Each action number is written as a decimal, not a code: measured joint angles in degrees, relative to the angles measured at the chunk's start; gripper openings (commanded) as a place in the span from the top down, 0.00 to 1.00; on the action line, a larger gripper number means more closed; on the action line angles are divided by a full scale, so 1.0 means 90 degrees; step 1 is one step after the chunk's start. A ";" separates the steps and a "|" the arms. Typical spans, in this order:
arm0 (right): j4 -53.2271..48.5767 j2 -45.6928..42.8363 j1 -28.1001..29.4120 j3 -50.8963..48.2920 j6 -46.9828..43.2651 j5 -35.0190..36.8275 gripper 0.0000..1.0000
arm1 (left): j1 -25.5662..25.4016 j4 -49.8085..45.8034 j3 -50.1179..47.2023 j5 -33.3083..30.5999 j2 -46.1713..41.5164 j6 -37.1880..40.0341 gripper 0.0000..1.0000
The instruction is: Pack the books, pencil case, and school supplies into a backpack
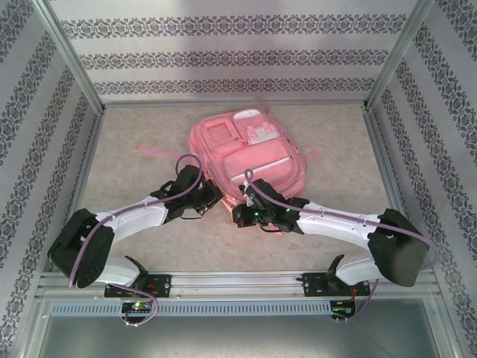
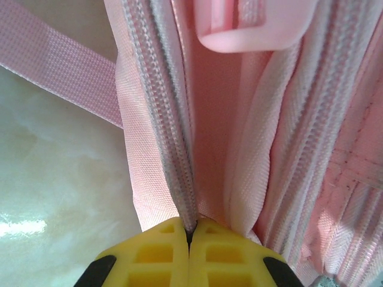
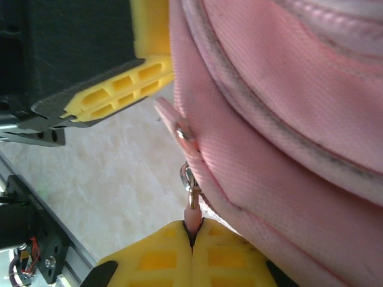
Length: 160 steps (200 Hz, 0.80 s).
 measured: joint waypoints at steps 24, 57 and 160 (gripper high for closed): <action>-0.0408 -0.0163 0.0000 0.0000 -0.0068 0.0177 1.00 | 0.0000 -0.0109 0.0041 -0.0032 0.0000 0.0129 1.00; -0.1095 -0.0430 -0.0029 0.0046 -0.0228 0.0357 1.00 | 0.0017 -0.0301 0.0092 -0.0070 -0.0061 0.0291 1.00; -0.3058 -0.0860 -0.0726 0.0323 -0.0869 0.0488 1.00 | 0.0597 -0.0855 0.0053 -0.0119 -0.0457 0.0794 1.00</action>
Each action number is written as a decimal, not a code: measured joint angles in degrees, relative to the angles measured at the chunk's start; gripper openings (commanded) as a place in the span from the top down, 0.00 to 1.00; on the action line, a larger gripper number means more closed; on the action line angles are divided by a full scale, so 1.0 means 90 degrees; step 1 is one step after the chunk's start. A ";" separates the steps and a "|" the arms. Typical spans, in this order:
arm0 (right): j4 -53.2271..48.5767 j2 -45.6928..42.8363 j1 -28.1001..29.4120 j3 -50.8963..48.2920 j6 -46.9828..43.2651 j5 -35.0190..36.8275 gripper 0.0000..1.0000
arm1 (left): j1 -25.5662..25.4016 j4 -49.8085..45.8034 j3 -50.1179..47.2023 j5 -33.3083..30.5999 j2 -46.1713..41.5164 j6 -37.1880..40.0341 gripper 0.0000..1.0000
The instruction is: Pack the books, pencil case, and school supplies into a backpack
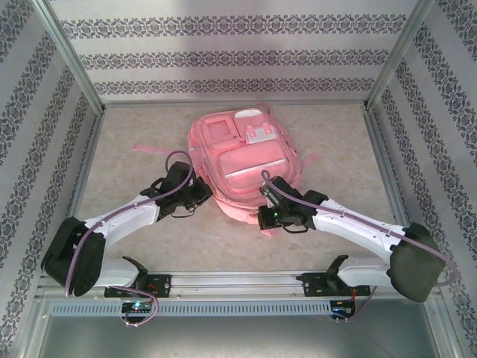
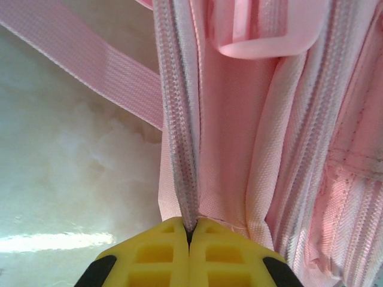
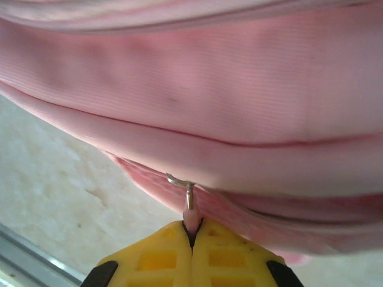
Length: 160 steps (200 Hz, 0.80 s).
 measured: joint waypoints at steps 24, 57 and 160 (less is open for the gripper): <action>-0.0415 0.0000 -0.0024 0.0155 -0.0180 0.0296 1.00 | 0.0240 -0.0393 0.0172 0.0051 -0.0010 0.0304 1.00; -0.0131 -0.0165 -0.0022 0.0097 -0.0192 -0.0005 1.00 | 0.0714 -0.1100 0.0724 0.0253 0.0175 0.0738 0.86; 0.2225 0.1583 0.0687 0.0784 0.0716 -0.1122 1.00 | 0.1022 -0.1970 0.0369 0.0607 -0.1377 0.0442 0.45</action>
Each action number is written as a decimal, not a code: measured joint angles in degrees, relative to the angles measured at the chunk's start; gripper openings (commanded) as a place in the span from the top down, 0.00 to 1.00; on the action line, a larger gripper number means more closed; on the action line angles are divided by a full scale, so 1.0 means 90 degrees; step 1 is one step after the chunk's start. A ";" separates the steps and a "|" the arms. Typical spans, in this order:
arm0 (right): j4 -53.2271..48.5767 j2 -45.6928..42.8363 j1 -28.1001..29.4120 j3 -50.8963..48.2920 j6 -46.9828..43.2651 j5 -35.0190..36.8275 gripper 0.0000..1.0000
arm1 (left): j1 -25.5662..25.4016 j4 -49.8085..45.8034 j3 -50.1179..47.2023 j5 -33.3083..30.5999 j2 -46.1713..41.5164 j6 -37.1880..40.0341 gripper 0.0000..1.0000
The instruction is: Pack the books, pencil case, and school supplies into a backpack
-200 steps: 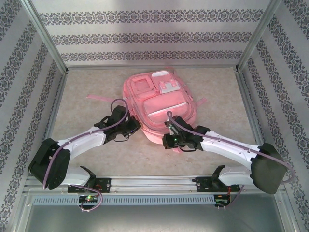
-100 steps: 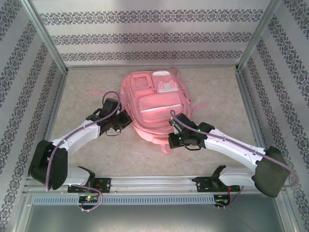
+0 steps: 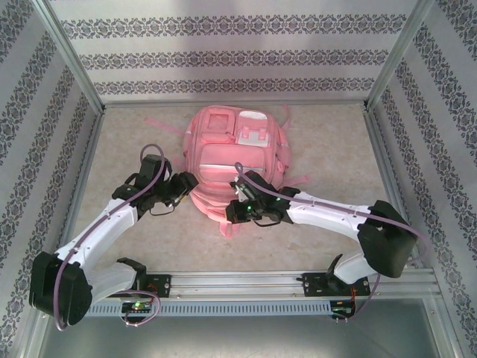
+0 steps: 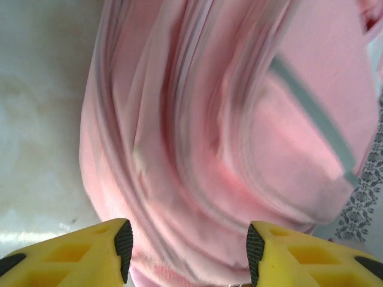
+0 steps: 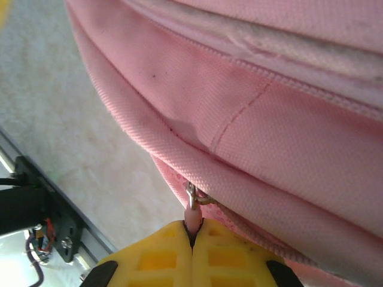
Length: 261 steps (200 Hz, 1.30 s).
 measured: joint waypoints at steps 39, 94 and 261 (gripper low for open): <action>0.0274 0.0262 0.0090 0.0153 0.0005 -0.0056 1.00 | -0.0335 0.0005 -0.0291 0.0160 -0.0024 -0.0515 0.43; 0.0321 0.0277 0.0100 0.0153 0.0022 -0.0049 1.00 | -0.0760 0.0262 -0.0117 0.0134 0.0724 -0.0831 0.46; -0.0435 -0.0131 0.0121 -0.0007 -0.0595 0.0743 1.00 | -0.0799 0.0469 0.0180 -0.0036 0.1379 -0.0828 1.00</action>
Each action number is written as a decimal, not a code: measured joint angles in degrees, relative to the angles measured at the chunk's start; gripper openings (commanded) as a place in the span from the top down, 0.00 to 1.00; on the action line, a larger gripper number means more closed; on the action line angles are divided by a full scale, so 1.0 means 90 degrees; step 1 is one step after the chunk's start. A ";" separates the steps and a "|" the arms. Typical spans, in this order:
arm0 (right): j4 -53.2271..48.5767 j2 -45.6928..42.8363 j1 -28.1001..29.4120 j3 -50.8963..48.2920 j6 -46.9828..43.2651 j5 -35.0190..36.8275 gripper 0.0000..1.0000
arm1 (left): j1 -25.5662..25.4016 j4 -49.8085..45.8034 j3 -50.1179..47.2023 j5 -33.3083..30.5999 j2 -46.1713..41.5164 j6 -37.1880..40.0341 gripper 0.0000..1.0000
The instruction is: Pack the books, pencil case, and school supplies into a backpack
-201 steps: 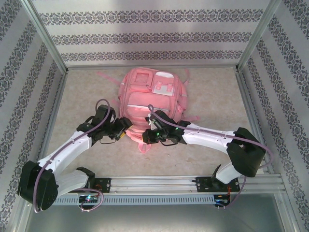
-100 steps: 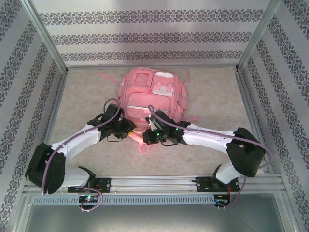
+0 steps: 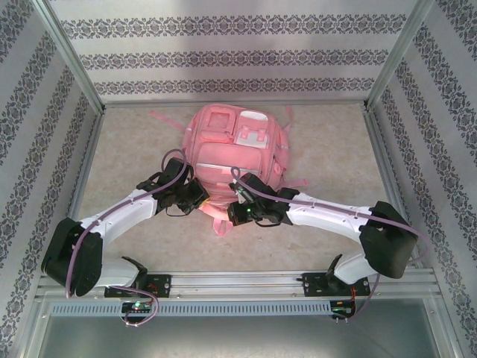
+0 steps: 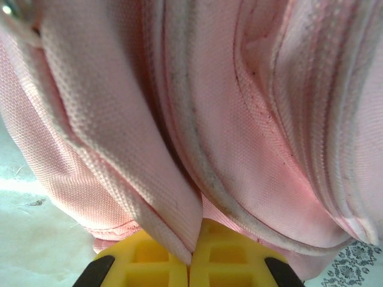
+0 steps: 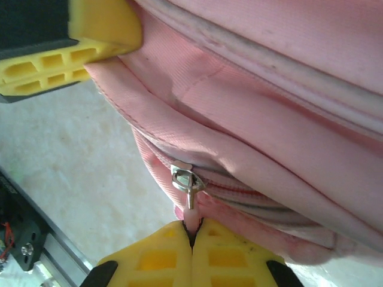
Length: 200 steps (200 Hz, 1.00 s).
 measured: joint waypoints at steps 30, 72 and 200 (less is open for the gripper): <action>-0.0160 -0.0250 -0.0204 -0.0282 -0.0131 0.0029 1.00 | 0.0063 -0.0090 0.0005 0.0029 -0.0075 0.0090 1.00; -0.0423 -0.0804 -0.0712 -0.0663 -0.0316 0.0027 1.00 | 0.0117 -0.0124 0.0010 0.0051 -0.0141 0.0204 1.00; -0.0695 -0.1863 -0.0809 -0.1056 -0.0435 0.0119 1.00 | 0.0211 -0.1440 0.1734 -0.0155 0.1025 0.1734 0.77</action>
